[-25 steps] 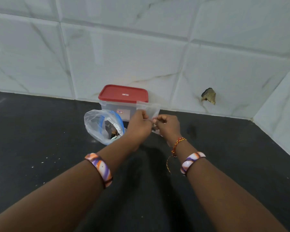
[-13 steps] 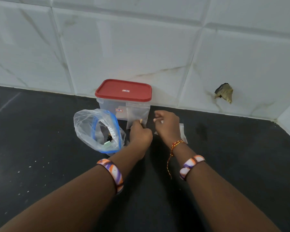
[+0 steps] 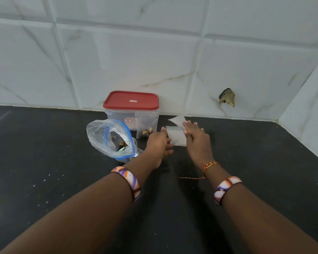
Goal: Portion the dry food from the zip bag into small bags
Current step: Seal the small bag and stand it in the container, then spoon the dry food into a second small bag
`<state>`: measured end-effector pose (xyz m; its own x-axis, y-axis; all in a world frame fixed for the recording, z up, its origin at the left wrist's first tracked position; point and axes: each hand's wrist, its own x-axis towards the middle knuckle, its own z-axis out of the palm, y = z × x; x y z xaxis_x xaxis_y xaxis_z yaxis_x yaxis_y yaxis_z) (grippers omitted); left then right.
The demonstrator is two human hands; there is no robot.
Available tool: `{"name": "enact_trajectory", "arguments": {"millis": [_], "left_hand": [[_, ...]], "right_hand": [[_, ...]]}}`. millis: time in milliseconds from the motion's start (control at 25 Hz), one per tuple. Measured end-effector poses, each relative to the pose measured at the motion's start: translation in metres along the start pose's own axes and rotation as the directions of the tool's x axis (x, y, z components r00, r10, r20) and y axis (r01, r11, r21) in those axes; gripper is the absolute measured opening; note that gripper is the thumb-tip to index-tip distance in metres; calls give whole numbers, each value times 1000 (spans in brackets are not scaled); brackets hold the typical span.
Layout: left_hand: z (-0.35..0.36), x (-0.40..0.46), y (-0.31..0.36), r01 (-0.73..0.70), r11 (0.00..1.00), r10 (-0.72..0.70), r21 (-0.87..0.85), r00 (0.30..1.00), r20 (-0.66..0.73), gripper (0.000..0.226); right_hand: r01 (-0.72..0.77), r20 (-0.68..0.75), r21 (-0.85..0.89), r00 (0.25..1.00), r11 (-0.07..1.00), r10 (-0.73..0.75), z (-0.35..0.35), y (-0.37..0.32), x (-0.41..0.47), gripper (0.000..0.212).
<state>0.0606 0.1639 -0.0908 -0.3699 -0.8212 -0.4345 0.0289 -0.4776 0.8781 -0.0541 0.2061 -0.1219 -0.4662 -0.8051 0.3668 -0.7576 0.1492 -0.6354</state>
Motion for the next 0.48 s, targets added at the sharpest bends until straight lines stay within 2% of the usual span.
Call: {"name": "enact_trajectory", "arguments": {"millis": [80, 160, 280, 360, 480], "left_hand": [[-3, -13, 9, -5, 991, 10, -137, 999, 39, 42], [-8, -26, 19, -39, 977, 50, -209, 998, 45, 33], [-19, -43, 34, -98, 985, 103, -140, 994, 29, 13], [-30, -55, 40, -135, 986, 140, -100, 989, 55, 16], [-49, -74, 47, -197, 977, 204, -85, 976, 75, 17]], "right_hand": [[143, 8, 28, 990, 989, -143, -15, -6, -13, 37], [263, 34, -14, 964, 965, -262, -26, -11, -26, 39], [348, 43, -119, 938, 930, -345, -38, -21, -36, 42], [348, 29, -110, 938, 931, -347, -43, -36, -43, 44], [209, 0, 9, 978, 978, -209, -47, -71, -54, 52]]}}
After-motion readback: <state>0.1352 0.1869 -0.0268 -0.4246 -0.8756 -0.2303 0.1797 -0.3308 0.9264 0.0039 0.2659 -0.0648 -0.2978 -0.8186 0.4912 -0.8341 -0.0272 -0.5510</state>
